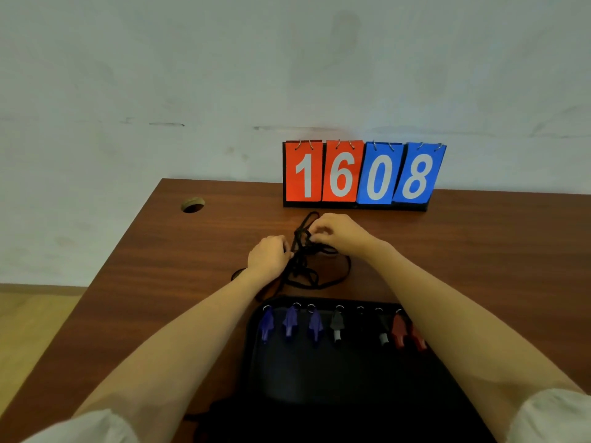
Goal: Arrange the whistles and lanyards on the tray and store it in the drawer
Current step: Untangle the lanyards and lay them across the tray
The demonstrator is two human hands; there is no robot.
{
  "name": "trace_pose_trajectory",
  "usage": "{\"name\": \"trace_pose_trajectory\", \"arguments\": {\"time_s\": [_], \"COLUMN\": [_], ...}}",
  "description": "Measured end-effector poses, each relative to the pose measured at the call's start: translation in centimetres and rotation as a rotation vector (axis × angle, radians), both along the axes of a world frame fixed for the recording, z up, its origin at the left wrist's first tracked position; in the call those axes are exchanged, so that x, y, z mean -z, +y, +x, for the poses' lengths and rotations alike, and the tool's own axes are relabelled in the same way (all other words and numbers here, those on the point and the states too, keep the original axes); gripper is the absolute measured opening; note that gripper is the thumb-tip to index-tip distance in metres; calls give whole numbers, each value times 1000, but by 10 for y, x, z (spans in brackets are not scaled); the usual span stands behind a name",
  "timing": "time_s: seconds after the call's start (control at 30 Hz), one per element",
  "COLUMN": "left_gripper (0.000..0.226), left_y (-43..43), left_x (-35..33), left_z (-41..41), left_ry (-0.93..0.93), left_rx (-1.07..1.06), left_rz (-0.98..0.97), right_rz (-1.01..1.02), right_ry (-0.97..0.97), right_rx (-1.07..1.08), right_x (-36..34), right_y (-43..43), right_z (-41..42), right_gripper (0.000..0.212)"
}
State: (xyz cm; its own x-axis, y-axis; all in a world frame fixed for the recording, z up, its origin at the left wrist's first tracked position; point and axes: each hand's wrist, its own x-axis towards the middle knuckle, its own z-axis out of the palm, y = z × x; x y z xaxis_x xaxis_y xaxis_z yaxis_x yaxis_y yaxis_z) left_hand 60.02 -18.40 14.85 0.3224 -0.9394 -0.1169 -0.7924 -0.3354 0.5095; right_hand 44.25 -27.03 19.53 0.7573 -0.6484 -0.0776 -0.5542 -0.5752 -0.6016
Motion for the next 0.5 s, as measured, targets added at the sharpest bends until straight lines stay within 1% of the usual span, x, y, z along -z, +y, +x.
{"name": "trace_pose_trajectory", "arguments": {"time_s": [0.07,0.17,0.27,0.3,0.33,0.37,0.47,0.5], "left_gripper": [15,26,39,42,42,41,37,37], "left_y": [7,16,19,18,16,13,11,14], "left_x": [-5,-12,-28,-39,-52,-68,-121,-139], "left_z": [0,7,6,2,-4,-11,-36,-46], "left_ry": [-48,-119,-105,-100,-76,-19,241,298], "left_rx": [0,-4,-13,-20,-37,-55,-56,-33], "left_rz": [40,126,238,230,167,61,-326,-423], "right_rz": [4,84,84,72,61,45,-29,-60], "right_ry": [-146,-414,-623,-661,-678,-676,-652,-653], "right_rx": [156,386,426,416,403,386,335,324], "right_x": [-11,-43,-87,-101,-115,-127,-158,-168], "right_y": [6,11,18,21,24,27,40,44], "right_z": [-2,-8,-17,-21,-24,-27,-35,-37], "right_gripper": [14,15,9,8,7,7,10,10]}}
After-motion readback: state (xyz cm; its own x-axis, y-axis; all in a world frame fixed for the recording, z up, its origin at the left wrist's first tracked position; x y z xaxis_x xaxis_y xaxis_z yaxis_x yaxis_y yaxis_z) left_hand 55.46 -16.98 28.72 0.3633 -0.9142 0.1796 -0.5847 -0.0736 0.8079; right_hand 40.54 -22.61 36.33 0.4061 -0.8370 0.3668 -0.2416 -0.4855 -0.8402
